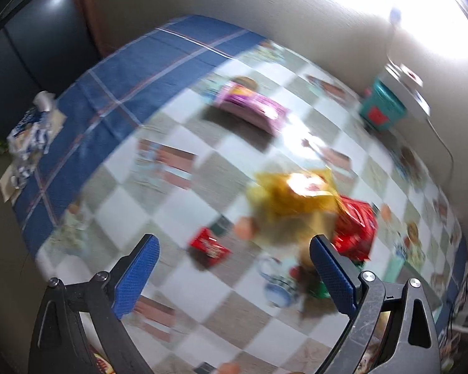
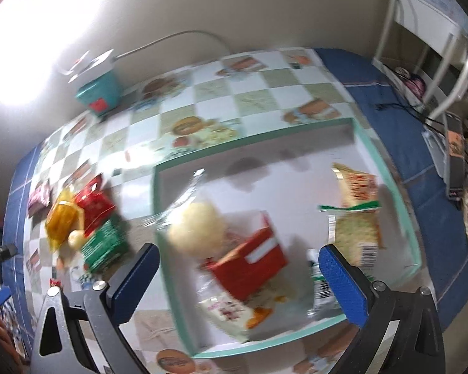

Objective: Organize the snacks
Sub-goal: 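Move both open tools back toward the snack pile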

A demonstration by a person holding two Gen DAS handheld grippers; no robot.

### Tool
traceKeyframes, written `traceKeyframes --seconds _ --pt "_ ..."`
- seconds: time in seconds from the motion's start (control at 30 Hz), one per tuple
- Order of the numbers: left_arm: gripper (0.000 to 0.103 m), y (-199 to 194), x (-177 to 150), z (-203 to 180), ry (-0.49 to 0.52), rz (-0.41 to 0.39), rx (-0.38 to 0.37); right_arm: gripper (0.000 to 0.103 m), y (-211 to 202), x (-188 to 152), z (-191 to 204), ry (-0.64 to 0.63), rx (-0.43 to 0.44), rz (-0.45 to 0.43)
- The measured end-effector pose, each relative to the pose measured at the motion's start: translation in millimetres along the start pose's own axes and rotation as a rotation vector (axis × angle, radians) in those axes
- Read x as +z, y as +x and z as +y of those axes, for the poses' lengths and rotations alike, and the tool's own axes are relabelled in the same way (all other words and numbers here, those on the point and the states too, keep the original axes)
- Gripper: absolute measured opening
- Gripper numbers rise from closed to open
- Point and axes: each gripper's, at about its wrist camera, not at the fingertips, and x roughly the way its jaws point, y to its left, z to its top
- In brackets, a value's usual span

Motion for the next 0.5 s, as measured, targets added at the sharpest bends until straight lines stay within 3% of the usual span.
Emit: traceKeyframes --seconds 0.5 --pt "0.097 13.1 7.1 75.3 -0.097 0.033 0.025 0.103 7.1 -24.4 92.0 -0.149 0.069 0.022"
